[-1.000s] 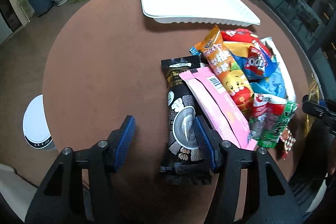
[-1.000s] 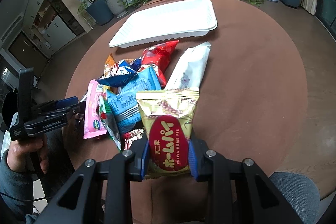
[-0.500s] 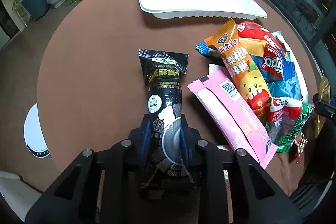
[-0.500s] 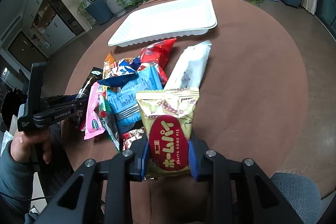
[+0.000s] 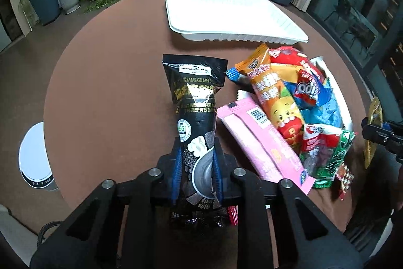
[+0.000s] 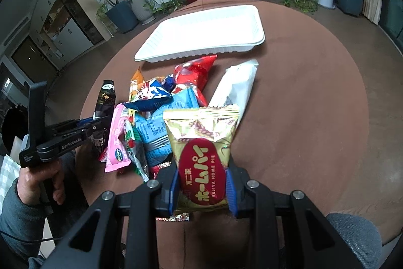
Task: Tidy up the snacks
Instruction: 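Grasp the black sesame pouch with the left tool while the right tool grasps the gold Home Pie packet, then carry both packets into the white tray and open both tools, then move both tools back over the snack pile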
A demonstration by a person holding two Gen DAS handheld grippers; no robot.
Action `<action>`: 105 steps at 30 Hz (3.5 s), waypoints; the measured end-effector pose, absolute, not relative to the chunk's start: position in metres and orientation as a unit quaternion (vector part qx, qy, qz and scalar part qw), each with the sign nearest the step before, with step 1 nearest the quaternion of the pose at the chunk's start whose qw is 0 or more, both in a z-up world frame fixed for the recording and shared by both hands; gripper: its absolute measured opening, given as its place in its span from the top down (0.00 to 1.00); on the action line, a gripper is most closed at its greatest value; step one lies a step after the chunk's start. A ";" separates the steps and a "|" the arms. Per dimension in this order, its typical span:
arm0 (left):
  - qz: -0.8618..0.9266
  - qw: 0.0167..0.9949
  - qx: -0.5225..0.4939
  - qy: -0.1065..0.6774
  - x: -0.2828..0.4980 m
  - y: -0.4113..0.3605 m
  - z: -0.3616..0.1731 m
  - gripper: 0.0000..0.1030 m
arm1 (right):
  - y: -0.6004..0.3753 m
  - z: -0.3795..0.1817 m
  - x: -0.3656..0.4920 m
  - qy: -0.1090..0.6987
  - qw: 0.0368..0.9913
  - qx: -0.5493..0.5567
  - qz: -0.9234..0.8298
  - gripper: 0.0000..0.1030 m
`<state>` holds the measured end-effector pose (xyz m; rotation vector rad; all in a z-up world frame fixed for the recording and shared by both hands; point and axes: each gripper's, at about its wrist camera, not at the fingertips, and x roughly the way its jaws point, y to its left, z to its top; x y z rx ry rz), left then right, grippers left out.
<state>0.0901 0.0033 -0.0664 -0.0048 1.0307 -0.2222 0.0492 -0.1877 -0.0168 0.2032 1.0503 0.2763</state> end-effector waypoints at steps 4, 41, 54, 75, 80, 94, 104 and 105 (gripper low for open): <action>-0.108 0.868 -0.024 0.484 0.085 0.010 -0.059 0.81 | -0.191 -0.012 0.049 0.489 0.856 0.104 0.130 0.68; -0.147 0.877 -0.031 0.456 0.298 0.008 0.034 0.81 | -0.207 -0.003 0.291 0.488 0.854 0.111 0.146 0.68; -0.135 0.839 0.001 0.527 0.354 -0.050 -0.047 0.81 | -0.186 -0.045 0.328 0.536 0.829 0.094 0.132 0.68; -0.131 0.839 0.001 0.528 0.356 -0.074 -0.061 0.77 | -0.185 -0.049 0.333 0.542 0.830 0.089 0.102 0.35; -0.119 0.850 -0.005 0.513 0.341 -0.059 -0.032 0.74 | -0.200 -0.007 0.314 0.493 0.855 0.114 0.113 0.20; -0.119 0.898 0.061 0.419 0.179 -0.034 0.025 0.00 | -0.240 0.075 0.162 0.370 0.866 0.256 0.219 0.01; -0.170 0.888 -0.011 0.427 0.053 -0.021 0.001 0.00 | -0.223 0.043 0.040 0.422 0.880 0.196 0.095 0.07; -0.173 0.885 -0.014 0.433 0.046 -0.022 -0.006 0.00 | -0.219 0.041 0.033 0.422 0.883 0.186 0.089 0.07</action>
